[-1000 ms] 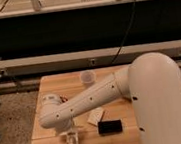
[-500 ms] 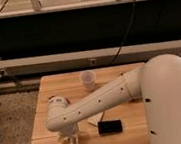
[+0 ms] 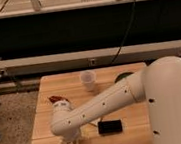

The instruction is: Place the bottle in the ceramic bowl

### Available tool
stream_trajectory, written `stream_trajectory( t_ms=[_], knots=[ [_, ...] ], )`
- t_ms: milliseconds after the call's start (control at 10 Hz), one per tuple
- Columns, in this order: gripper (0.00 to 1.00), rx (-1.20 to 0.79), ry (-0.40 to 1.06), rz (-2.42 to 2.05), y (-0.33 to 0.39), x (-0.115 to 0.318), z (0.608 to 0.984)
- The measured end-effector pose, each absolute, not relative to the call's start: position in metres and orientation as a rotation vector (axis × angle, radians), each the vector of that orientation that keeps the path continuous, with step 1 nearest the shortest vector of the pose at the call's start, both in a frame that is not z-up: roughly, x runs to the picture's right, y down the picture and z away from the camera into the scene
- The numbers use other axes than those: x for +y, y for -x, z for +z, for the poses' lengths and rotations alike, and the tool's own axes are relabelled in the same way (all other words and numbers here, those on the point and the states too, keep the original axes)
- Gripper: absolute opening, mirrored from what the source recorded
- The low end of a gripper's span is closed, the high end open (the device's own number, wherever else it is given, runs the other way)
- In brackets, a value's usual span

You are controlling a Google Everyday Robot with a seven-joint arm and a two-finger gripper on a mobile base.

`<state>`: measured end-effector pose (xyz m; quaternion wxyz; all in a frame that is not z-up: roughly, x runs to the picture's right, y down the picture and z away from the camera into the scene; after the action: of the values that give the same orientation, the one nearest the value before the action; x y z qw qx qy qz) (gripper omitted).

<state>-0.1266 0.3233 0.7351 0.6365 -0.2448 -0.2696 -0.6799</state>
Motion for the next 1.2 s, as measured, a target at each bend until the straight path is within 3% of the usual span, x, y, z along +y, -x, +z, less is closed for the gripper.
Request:
stream_trajectory(
  t_ms=[600, 800, 1200],
  knots=[
    [0.13, -0.643, 0.567, -1.534, 0.128, 0.333, 0.727],
    [0.10, -0.653, 0.558, -1.531, 0.127, 0.327, 0.724],
    [0.10, -0.636, 0.523, -1.537, 0.111, 0.269, 0.728]
  ],
)
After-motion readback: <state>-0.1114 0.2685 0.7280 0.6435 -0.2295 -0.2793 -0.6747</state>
